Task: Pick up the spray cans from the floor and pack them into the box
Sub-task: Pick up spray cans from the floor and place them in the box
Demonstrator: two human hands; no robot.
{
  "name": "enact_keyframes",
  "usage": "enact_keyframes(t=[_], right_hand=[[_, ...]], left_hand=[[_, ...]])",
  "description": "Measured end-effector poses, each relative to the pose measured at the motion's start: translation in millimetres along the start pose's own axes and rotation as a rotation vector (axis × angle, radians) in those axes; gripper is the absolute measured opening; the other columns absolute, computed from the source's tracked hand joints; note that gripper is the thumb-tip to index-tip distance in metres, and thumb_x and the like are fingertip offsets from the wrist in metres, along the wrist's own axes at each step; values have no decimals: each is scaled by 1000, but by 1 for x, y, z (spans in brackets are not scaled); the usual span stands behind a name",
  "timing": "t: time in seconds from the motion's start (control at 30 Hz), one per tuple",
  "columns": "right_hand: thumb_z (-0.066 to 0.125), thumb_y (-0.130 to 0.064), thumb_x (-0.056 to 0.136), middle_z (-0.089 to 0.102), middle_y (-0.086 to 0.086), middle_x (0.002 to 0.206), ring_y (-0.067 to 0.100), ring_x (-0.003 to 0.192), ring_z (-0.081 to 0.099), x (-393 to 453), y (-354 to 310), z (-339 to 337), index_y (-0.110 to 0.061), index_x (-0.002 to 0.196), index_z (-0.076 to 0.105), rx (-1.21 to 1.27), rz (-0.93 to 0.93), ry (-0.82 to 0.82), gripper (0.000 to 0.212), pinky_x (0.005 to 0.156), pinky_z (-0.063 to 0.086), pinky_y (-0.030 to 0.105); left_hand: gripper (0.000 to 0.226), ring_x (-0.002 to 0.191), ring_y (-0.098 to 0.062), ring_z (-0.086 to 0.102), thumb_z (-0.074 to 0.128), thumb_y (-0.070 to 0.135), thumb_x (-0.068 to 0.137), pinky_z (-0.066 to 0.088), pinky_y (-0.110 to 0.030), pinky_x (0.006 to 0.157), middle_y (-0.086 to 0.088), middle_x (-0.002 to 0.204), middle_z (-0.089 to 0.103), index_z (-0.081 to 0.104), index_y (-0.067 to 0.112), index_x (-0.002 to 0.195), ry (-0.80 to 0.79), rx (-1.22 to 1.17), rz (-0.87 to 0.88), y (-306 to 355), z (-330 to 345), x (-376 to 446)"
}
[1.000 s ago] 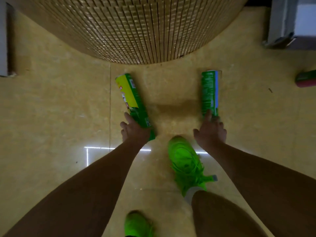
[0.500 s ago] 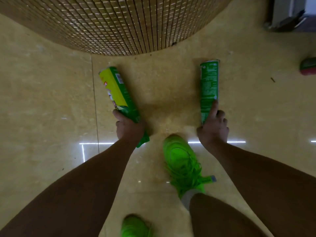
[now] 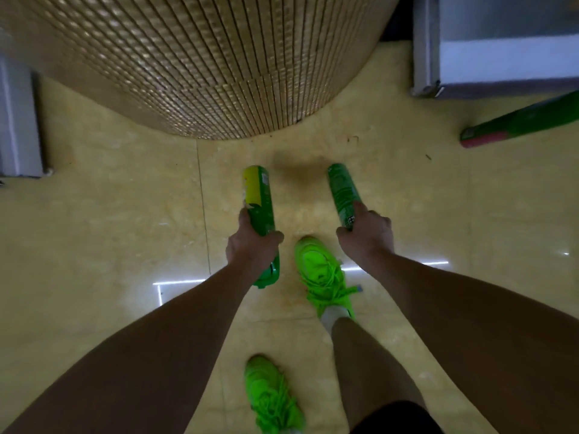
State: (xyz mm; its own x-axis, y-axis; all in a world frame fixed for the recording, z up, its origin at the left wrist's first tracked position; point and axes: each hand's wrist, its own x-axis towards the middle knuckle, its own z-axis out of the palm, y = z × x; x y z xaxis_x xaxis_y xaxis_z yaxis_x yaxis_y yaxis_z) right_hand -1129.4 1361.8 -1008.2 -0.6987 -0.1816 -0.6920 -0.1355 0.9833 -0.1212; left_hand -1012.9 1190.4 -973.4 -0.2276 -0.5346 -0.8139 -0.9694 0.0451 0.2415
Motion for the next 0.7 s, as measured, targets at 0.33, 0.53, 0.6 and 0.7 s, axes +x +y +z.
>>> enact_keyframes(t=[0.33,0.53,0.6,0.7], right_hand=[[63,-29,80,68,17,106,38,99,61,-137,-16,-148,-13,121,57,188,25,147,44,75,41,32],[65,-33,77,66,12,97,36,90,63,-267,-3,-225,-15,110,59,353,32,295,39,76,51,35],[65,-33,77,65,11,95,35,90,63,-317,9,-241,-16,113,60,396,34,343,41,74,53,34],[66,-31,79,63,9,92,35,91,65,-377,29,-260,-19,116,60,482,56,389,39,76,54,35]], left_hand=[[93,105,-37,60,71,49,67,55,-46,91,-12,125,59,28,31,147,-64,38,233,72,-88,-168],[86,109,-33,59,75,40,75,53,-43,95,-10,129,59,32,29,149,-23,-15,372,89,-131,-301],[82,105,-33,60,75,37,76,53,-41,92,-9,124,60,35,27,147,-23,-37,414,89,-142,-349],[75,100,-32,62,77,37,75,54,-41,88,-8,120,63,42,26,141,-15,-57,466,93,-152,-406]])
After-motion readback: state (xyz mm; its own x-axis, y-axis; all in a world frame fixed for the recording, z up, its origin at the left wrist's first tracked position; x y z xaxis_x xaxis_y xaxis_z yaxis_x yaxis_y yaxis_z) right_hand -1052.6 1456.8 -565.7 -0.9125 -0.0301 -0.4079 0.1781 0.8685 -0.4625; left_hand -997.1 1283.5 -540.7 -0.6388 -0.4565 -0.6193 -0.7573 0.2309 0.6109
